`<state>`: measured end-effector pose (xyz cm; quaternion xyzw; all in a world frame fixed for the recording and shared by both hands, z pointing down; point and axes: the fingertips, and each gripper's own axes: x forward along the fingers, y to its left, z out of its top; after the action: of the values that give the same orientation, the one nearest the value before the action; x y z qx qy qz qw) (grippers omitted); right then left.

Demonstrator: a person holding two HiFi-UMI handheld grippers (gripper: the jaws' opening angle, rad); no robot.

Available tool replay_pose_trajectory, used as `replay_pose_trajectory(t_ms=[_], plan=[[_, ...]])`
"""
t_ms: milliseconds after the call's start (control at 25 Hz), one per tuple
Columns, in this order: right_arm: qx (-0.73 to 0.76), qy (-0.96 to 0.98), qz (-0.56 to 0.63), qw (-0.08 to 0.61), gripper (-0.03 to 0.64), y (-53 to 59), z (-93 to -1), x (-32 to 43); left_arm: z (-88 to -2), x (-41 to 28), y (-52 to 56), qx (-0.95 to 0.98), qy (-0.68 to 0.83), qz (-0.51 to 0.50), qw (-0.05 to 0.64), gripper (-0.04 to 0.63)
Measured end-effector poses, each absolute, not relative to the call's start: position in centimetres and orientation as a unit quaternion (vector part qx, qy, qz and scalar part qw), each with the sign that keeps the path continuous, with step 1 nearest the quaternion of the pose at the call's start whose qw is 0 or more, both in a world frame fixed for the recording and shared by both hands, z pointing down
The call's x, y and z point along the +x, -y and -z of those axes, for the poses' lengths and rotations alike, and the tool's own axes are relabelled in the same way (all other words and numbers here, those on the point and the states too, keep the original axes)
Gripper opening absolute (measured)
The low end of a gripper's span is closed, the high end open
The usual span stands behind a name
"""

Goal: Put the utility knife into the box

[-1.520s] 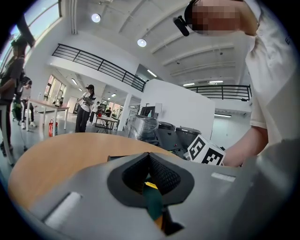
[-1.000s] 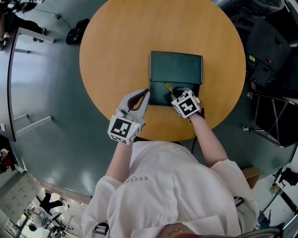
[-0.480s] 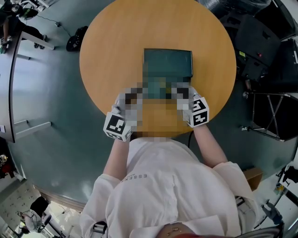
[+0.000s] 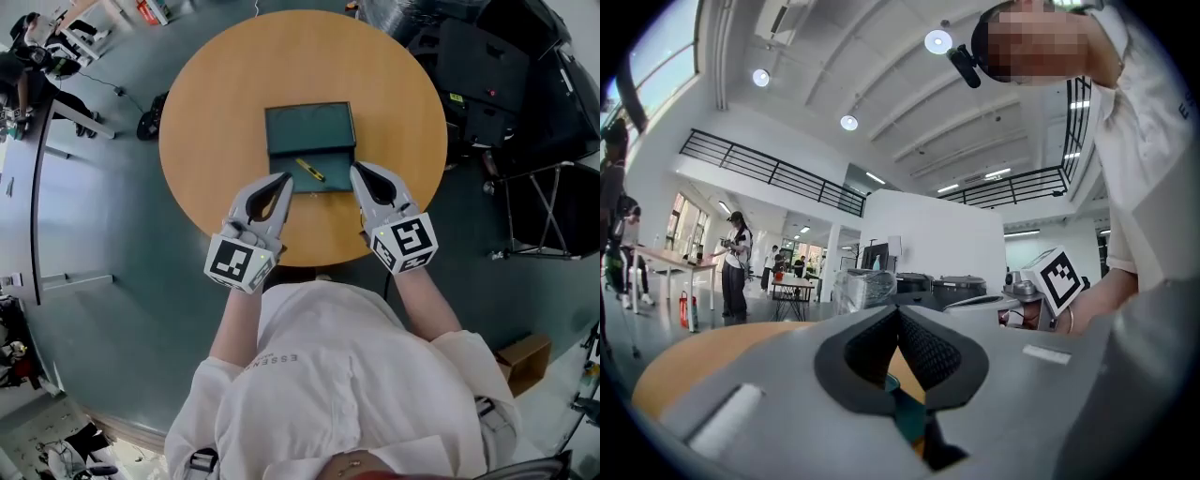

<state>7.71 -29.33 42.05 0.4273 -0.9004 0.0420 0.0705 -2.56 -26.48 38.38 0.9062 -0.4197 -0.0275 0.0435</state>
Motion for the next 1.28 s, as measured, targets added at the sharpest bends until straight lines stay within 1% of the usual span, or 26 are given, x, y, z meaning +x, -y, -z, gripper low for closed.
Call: replay_pose_trajectory(t_ms=[160, 360, 520, 760, 880, 1280], plan=[[0.424, 0.903, -0.032, 0.059, -0.008, 26.0, -41.5, 9.4, -38.2, -1.4, 23.3, 0.902, 0.429, 0.031, 0.038, 0.002], [0.426, 0.902, -0.041, 0.054, -0.008, 22.3, -42.2, 11.2, -39.4, -0.5, 19.1, 0.896, 0.441, 0.024, 0.052, 0.002], [0.423, 0.903, -0.062, 0.048, -0.008, 19.6, -42.4, 11.3, -39.5, -0.6, 16.4, 0.892, 0.447, 0.02, 0.06, 0.002], [0.42, 0.904, -0.056, 0.057, -0.008, 16.6, -42.3, 11.2, -38.6, 0.4, 13.6, 0.897, 0.436, 0.04, 0.063, 0.002], [0.42, 0.904, -0.064, 0.051, -0.008, 15.5, -41.9, 11.2, -38.4, 0.6, 12.6, 0.902, 0.425, 0.045, 0.062, 0.002], [0.436, 0.895, -0.066, 0.065, -0.008, 10.0, -42.4, 7.1, -40.1, -3.9, 6.7, 0.903, 0.42, 0.04, 0.083, 0.002]])
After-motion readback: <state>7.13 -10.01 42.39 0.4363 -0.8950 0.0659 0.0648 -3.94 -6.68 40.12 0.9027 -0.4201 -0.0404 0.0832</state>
